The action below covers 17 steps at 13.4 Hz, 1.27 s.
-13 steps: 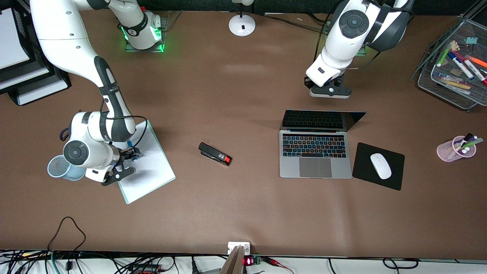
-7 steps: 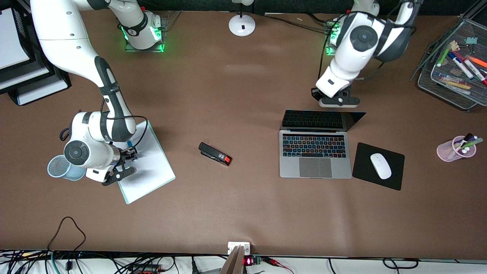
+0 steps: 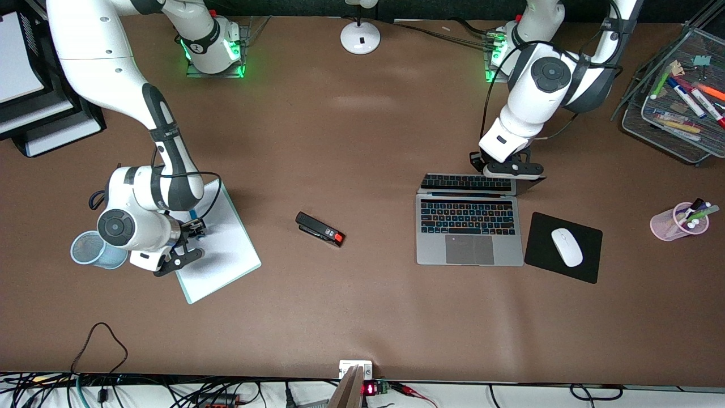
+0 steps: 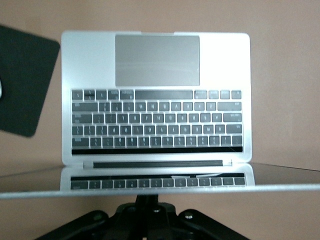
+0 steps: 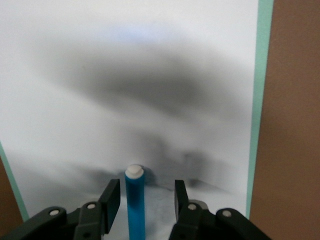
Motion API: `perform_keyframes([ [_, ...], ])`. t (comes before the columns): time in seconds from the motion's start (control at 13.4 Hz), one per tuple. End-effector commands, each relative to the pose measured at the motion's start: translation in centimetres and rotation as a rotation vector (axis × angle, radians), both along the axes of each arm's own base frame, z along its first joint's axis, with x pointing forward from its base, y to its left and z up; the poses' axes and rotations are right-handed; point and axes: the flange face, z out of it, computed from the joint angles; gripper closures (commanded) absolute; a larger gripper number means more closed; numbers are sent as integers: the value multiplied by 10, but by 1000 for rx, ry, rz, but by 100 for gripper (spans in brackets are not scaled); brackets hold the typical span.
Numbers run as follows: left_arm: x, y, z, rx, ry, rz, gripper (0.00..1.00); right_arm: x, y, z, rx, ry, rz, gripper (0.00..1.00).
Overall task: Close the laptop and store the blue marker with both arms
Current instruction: 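Lift the marker with the right gripper while the left gripper pushes the laptop lid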
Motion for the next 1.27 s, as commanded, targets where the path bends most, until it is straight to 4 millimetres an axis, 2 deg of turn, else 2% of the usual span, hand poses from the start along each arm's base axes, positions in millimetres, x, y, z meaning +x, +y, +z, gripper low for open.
perform_keyframes([
  [0.0, 25, 5, 3, 0, -59, -39, 100, -4, 6, 2, 1, 15, 4, 49],
  [0.22, 48, 5, 9, 0, -94, -64, 100, -6, 2, -1, 0, 23, -1, 51],
  [0.45, 65, 3, 7, -33, -98, -57, 100, -7, 1, -2, 0, 24, -2, 52],
  [0.82, 87, 3, -13, -70, -113, -70, 100, -9, -2, -8, -1, 35, -8, 60],
  [1.19, 108, 1, -29, -89, -116, -85, 100, -9, -2, -10, -2, 36, -7, 74],
])
